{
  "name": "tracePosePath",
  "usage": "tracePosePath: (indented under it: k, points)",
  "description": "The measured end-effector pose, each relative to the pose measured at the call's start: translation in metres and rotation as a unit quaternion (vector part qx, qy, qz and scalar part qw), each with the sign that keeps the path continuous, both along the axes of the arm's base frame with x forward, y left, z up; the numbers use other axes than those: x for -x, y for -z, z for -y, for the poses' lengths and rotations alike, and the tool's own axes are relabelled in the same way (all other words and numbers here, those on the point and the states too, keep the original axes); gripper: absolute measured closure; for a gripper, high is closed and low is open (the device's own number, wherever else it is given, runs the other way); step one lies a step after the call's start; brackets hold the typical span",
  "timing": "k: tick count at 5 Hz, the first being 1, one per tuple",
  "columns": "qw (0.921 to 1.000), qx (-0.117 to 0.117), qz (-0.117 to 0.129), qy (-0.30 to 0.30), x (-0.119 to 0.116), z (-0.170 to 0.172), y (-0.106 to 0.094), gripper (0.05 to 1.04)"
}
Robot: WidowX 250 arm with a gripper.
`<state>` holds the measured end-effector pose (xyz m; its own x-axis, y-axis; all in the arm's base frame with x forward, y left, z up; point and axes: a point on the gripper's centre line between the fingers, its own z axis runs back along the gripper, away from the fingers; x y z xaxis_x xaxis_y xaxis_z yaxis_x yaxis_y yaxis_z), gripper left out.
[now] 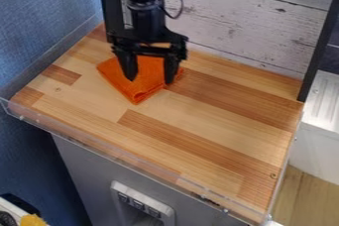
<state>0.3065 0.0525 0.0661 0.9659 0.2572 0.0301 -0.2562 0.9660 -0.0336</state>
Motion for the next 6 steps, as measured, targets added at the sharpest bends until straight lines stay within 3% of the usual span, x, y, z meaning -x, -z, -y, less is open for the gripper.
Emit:
tracePosePath:
  k: [2, 6]
  points:
    - [0.9996, -0.012, -0.005, -0.023, -0.007, -0.027, 0.001, 0.084]
    - [0.9985, -0.025, -0.028, -0.04, -0.026, -0.026, 0.011, 0.084]
